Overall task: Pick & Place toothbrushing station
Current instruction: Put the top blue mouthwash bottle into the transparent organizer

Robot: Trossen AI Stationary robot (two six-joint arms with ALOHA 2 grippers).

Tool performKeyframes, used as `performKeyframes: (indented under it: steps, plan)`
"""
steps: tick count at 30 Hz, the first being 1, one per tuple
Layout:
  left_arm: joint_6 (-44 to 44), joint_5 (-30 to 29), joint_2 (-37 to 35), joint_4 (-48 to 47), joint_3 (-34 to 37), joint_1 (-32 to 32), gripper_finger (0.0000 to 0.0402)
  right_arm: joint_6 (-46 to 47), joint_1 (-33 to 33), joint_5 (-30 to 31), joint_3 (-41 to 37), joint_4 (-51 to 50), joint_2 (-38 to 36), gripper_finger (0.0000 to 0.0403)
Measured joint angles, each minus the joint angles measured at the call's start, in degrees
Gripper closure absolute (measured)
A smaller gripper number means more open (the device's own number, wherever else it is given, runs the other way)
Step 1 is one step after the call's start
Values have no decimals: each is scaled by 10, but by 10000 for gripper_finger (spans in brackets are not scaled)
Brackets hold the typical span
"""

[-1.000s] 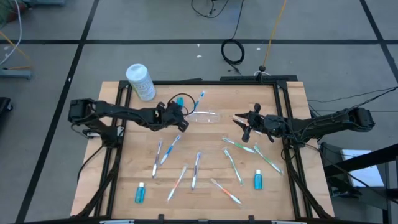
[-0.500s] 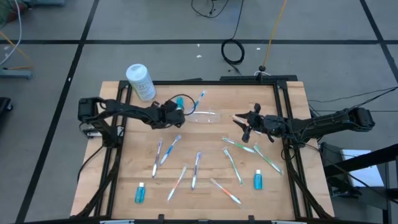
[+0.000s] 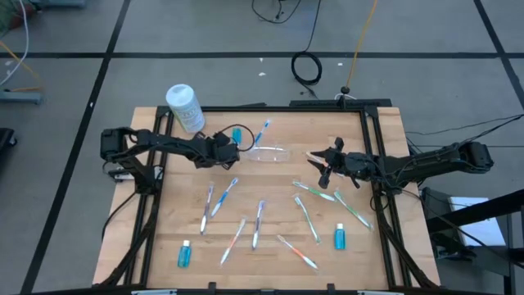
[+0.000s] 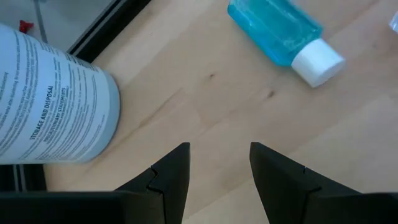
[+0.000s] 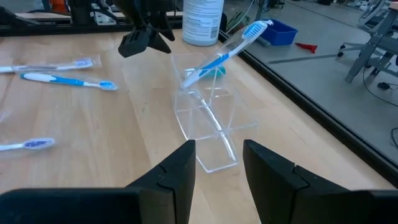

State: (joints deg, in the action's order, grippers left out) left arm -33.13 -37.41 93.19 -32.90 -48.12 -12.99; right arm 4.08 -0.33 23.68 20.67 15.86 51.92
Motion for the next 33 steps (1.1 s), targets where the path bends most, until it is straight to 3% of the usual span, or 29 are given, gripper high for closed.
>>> performKeyframes:
  steps: [9, 17, 21, 24, 29, 33]
  plan:
    - [22, 23, -28, -23, 0, 2, 227, 13, 2, -1, 0, -29, 0, 273]
    - [52, 3, -195, -44, 27, -1, 227, 26, 2, 0, -20, -24, 0, 273]
    - [40, 1, -267, 51, 113, -1, 227, 26, 2, 0, -27, -16, 0, 273]
    - [58, 26, -293, 208, 177, -1, 227, 26, 2, 0, -38, 23, 0, 273]
    - [101, 90, -281, 427, 246, 0, 227, 24, 1, 0, -55, 97, 0, 273]
    - [103, 89, -244, 465, 254, 0, 227, 23, 0, 0, -57, 119, 0, 273]
